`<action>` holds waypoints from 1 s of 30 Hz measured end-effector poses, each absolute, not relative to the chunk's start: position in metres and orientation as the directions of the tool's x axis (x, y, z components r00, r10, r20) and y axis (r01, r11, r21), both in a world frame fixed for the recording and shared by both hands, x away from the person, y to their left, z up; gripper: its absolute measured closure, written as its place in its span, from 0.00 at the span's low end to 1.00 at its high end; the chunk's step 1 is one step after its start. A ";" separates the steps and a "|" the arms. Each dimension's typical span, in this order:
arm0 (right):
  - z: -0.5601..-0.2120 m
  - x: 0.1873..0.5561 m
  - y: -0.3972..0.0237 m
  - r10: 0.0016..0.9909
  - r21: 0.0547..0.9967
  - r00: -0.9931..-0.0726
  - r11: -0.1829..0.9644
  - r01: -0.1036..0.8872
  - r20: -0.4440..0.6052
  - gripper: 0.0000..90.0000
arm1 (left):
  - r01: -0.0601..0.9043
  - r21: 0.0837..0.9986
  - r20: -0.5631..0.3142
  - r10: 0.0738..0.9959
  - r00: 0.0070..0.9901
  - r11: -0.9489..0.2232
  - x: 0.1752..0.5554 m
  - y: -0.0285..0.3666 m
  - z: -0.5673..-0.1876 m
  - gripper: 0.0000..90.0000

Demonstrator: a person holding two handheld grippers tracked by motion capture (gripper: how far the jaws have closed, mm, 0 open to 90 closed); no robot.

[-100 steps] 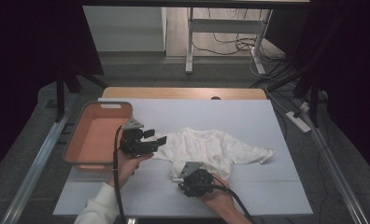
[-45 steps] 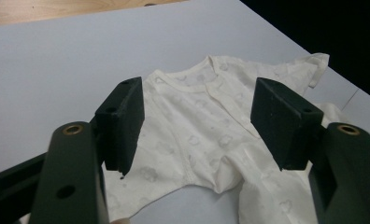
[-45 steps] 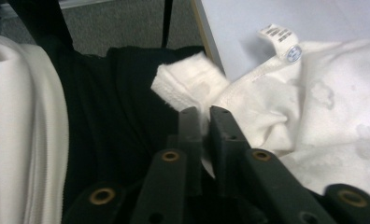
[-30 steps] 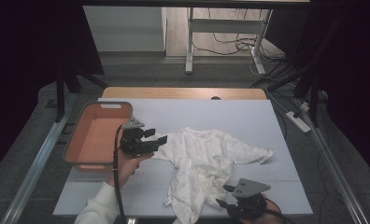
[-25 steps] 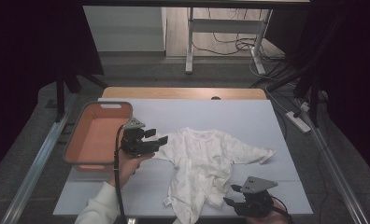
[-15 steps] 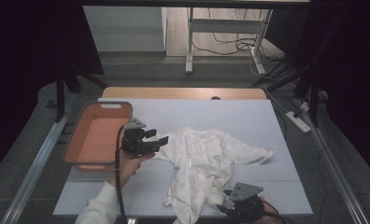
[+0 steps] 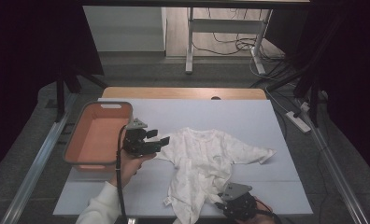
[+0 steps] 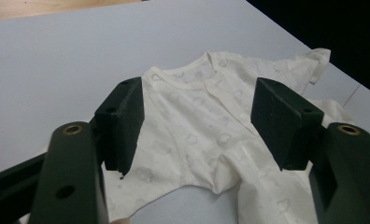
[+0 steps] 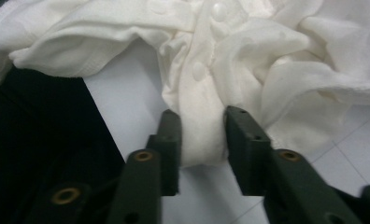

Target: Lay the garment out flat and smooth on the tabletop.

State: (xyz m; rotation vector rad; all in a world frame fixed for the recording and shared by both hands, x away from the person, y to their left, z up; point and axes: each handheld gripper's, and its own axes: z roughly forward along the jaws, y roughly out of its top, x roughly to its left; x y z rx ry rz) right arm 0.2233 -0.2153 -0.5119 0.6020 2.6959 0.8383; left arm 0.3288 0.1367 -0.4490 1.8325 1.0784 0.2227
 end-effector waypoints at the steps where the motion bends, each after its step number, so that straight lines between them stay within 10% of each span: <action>1: -0.511 0.223 -0.216 0.456 0.585 -0.881 0.751 0.307 -0.123 0.81 | 0.577 0.804 -0.288 0.753 0.592 -0.146 0.329 0.137 -0.449 0.39; 30: -0.457 0.235 -0.215 0.482 0.725 -0.858 0.654 0.216 -0.180 0.84 | 0.577 0.805 -0.292 0.754 0.588 -0.139 0.330 0.138 -0.448 0.39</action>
